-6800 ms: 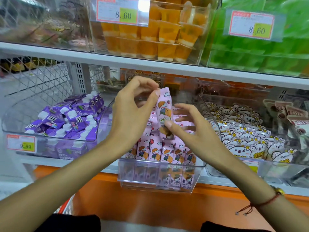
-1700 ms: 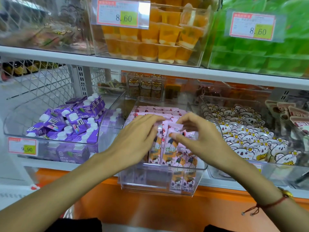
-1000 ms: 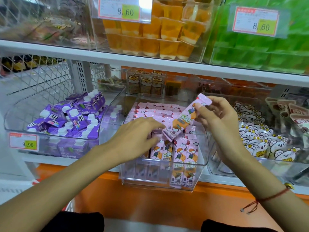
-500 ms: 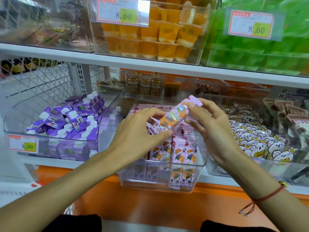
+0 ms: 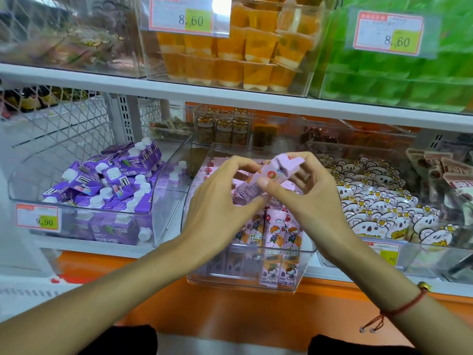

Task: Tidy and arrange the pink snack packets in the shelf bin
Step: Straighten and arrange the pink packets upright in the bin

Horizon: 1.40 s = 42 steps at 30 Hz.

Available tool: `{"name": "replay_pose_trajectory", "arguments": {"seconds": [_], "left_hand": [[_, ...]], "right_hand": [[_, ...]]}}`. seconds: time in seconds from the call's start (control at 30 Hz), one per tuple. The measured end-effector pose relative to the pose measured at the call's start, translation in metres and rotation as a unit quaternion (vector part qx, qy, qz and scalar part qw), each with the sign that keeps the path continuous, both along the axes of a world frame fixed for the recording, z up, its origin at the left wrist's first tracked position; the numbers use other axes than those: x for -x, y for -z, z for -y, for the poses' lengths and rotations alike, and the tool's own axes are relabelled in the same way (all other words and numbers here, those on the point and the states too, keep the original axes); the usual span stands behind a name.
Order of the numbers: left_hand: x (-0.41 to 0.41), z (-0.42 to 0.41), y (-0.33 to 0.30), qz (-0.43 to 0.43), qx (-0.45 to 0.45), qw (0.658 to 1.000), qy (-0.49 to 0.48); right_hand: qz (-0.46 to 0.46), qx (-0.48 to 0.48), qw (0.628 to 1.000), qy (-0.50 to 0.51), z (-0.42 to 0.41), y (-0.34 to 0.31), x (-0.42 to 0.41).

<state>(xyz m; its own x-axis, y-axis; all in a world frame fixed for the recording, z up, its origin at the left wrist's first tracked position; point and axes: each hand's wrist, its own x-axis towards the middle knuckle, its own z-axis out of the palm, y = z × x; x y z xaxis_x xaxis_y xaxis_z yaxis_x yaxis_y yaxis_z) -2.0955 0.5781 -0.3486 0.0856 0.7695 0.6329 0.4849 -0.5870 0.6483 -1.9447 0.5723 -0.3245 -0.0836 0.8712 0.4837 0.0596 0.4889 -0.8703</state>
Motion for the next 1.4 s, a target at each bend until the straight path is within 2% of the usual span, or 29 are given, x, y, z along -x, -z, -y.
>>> {"name": "replay_pose_trajectory", "arguments": {"seconds": [0.13, 0.3, 0.4, 0.5, 0.6, 0.67, 0.73, 0.83, 0.97, 1.07, 1.23, 1.3, 1.4], "left_hand": [[0.006, -0.004, -0.006, 0.094, -0.002, 0.994, 0.049], [0.012, -0.004, -0.013, 0.102, 0.025, 0.991, 0.087], [0.012, 0.000, -0.017, 0.132, 0.091, 0.979, 0.126], [0.009, 0.004, -0.022, 0.198, 0.232, 0.942, 0.142], [0.006, 0.005, -0.025, 0.259, 0.358, 0.882, 0.162], [0.006, 0.005, -0.026, 0.288, 0.399, 0.853, 0.174], [0.007, 0.004, -0.025, 0.296, 0.415, 0.840, 0.184], [0.008, 0.002, -0.022, 0.258, 0.387, 0.866, 0.182], [0.012, -0.001, -0.021, 0.168, 0.251, 0.939, 0.165], [0.012, 0.000, -0.023, 0.122, 0.175, 0.961, 0.175], [0.013, -0.001, -0.023, 0.109, 0.142, 0.967, 0.179], [0.011, -0.003, -0.022, 0.118, 0.191, 0.953, 0.205], [0.006, -0.008, -0.018, 0.168, 0.293, 0.913, 0.230]], "right_hand": [[0.041, -0.035, 0.998, -0.027, 0.004, -0.002, 0.000], [0.064, -0.053, 0.996, -0.020, 0.004, -0.002, -0.002], [0.043, -0.034, 0.998, -0.010, 0.002, -0.005, -0.004], [0.048, 0.010, 0.999, 0.013, -0.001, -0.008, -0.006], [0.041, 0.104, 0.994, 0.009, -0.005, -0.005, -0.005], [0.035, 0.143, 0.989, 0.006, -0.007, -0.004, -0.005], [0.033, 0.158, 0.987, 0.005, -0.009, -0.002, -0.006], [0.038, 0.147, 0.988, -0.011, -0.010, 0.000, -0.009], [0.066, 0.091, 0.993, -0.028, -0.010, 0.003, -0.011], [0.065, 0.065, 0.995, -0.028, -0.010, 0.003, -0.012], [0.053, 0.043, 0.997, -0.032, -0.010, 0.000, -0.010], [0.043, 0.052, 0.997, -0.046, -0.010, -0.003, -0.009], [0.020, 0.069, 0.995, -0.068, -0.011, -0.004, -0.010]]}}
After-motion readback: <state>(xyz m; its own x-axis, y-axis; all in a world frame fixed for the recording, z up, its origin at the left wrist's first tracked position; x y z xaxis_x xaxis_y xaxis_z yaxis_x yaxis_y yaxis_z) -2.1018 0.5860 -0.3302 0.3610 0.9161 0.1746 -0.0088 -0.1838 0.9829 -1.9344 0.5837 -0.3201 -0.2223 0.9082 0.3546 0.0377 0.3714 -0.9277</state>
